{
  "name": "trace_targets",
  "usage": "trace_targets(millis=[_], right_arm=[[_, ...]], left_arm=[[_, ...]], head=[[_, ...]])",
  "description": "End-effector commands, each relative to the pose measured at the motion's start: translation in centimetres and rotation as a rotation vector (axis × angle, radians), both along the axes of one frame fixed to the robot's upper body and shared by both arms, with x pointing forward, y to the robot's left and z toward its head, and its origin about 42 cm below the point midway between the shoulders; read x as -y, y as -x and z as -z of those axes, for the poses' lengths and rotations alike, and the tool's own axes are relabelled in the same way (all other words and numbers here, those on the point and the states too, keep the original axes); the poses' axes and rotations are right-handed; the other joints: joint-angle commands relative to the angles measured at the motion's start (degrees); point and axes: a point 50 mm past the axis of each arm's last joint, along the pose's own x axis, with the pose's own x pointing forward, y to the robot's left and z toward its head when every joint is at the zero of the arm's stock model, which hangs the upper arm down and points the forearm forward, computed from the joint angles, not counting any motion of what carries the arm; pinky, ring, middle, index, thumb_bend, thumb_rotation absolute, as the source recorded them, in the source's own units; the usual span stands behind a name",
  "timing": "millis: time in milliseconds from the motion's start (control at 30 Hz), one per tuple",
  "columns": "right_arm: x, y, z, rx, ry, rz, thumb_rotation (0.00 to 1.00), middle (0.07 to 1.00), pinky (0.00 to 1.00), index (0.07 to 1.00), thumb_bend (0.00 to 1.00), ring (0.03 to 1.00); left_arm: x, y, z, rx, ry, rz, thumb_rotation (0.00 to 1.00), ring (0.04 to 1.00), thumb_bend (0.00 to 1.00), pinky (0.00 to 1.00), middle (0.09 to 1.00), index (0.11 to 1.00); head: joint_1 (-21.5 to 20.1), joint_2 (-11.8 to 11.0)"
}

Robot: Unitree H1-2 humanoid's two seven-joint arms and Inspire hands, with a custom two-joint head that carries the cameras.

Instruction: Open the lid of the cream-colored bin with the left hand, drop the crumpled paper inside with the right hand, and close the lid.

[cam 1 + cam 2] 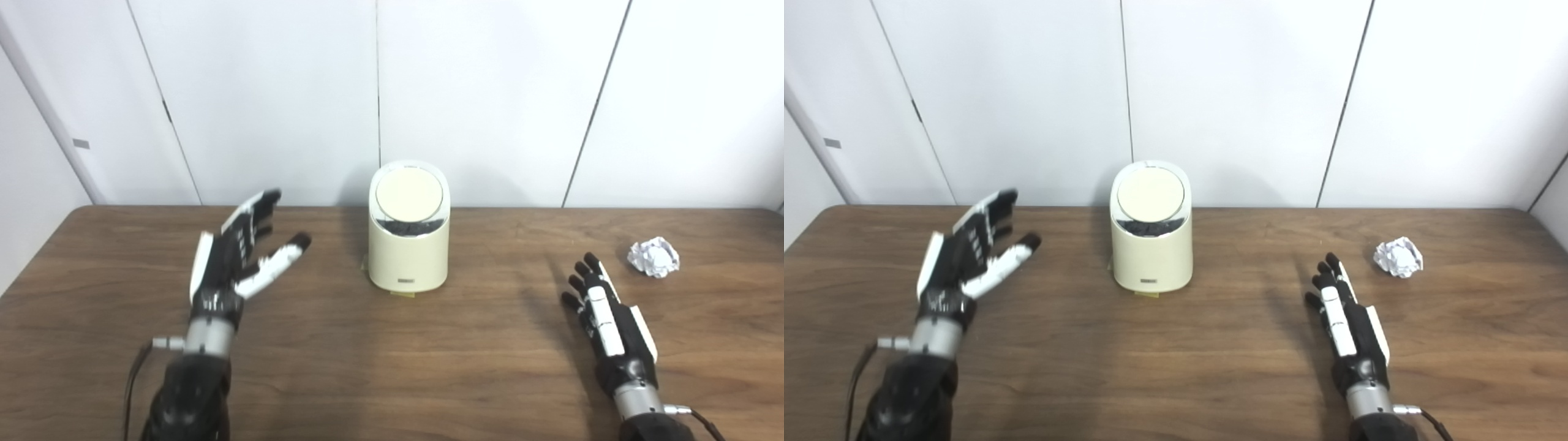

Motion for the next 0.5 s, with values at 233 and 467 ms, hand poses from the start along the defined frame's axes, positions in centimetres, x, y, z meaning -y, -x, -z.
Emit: trace_targets(millis=[233,467], right_arm=[[0.0,-0.8,-0.7,0.038,-0.007,-0.005,0.81,0.963,0.95,0.98,0.48,0.949],[-0.1,-1.0,-0.4,0.035,0.002,-0.008,0.82,0.96,0.95,0.981,0.48,0.949]], left_arm=[[3.0,-3.9,-7.8,0.151,-0.192,0.084,0.26,0.888,0.89,0.86,0.885,0.885],[5.2,-7.4,-10.4,0.136,-0.419,0.091,0.27,0.886,0.92,0.87,0.872,0.875]], head=[[0.4,-0.3],[0.3,-0.5]])
